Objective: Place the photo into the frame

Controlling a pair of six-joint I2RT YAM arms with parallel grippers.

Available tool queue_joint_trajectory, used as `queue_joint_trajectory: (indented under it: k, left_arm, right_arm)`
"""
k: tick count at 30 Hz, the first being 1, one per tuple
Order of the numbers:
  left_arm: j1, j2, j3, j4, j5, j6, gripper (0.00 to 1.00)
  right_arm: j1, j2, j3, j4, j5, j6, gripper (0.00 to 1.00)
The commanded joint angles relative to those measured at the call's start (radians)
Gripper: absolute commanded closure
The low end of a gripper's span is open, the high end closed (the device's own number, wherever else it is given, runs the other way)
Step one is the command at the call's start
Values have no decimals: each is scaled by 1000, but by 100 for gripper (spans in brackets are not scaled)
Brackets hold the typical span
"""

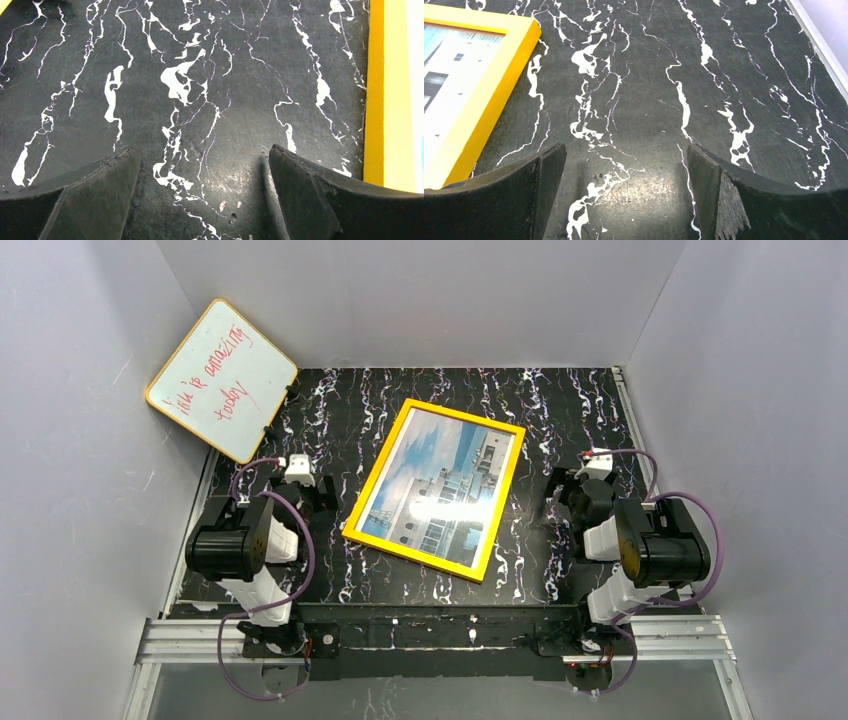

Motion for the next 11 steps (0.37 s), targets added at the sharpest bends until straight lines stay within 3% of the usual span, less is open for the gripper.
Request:
queue_joint_trajectory:
  k: [1,11]
  left_arm:
    - [-2,-6,3,-14,-34,17,2]
    - [-18,-4,10,-25,-66,17,2]
  right_arm:
    - [-3,-8,5,30,-34,-3,1]
    - [-3,-9,4,31,-35,-4,1]
